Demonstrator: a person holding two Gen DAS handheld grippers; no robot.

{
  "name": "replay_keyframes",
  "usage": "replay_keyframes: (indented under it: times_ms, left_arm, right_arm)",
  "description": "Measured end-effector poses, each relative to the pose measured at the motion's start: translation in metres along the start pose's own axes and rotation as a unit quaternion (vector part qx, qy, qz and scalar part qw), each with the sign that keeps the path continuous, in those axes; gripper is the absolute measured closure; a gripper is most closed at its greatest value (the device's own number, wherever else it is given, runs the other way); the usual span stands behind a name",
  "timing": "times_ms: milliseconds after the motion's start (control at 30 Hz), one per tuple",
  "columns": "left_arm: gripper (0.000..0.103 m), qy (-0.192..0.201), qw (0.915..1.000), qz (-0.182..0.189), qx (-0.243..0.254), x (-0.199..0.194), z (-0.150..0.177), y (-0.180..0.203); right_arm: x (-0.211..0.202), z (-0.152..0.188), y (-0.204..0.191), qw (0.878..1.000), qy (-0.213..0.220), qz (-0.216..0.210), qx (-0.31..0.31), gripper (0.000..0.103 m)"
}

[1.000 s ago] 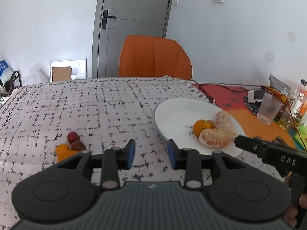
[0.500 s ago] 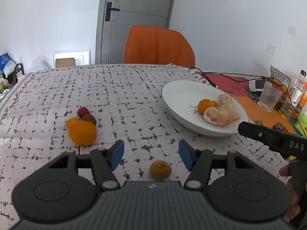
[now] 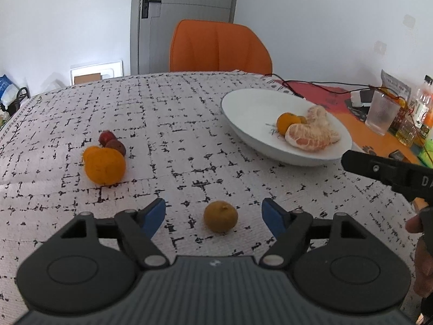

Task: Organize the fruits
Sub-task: 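Grasp the small tangerine on the cloth with the left tool, then carry the tangerine into the white bowl and open the left tool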

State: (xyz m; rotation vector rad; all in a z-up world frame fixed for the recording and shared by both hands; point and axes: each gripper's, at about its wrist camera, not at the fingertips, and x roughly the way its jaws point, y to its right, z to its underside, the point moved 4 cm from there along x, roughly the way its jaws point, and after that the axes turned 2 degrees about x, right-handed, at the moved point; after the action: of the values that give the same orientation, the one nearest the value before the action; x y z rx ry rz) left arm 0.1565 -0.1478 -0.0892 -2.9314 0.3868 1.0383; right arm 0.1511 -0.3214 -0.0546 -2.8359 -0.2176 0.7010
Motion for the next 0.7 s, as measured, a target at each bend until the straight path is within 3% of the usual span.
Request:
replay_keyframes:
  times_ms: [67, 133, 167, 400, 700]
  left_arm:
    - [0.032, 0.004, 1.0, 0.005, -0.002, 0.001, 0.001, -0.001]
    - [0.058, -0.001, 0.9997, 0.023, -0.006, 0.003, 0.001, -0.001]
    - [0.077, -0.007, 0.9996, 0.026, -0.01, 0.005, 0.001, -0.002]
    - [0.077, 0.024, 0.9993, 0.02, -0.018, 0.001, -0.015, -0.004]
    - [0.077, 0.055, 0.9978, 0.033, 0.016, 0.007, -0.045, 0.019]
  right_arm:
    - [0.001, 0.001, 0.002, 1.0, -0.002, 0.001, 0.001, 0.0]
    - [0.002, 0.003, 0.003, 1.0, -0.003, 0.0, 0.003, 0.0]
    - [0.002, 0.003, 0.003, 1.0, -0.003, 0.0, 0.005, 0.0]
    - [0.003, 0.004, 0.009, 1.0, -0.001, -0.001, 0.011, 0.0]
    - [0.004, 0.002, 0.02, 1.0, 0.006, -0.003, 0.025, 0.0]
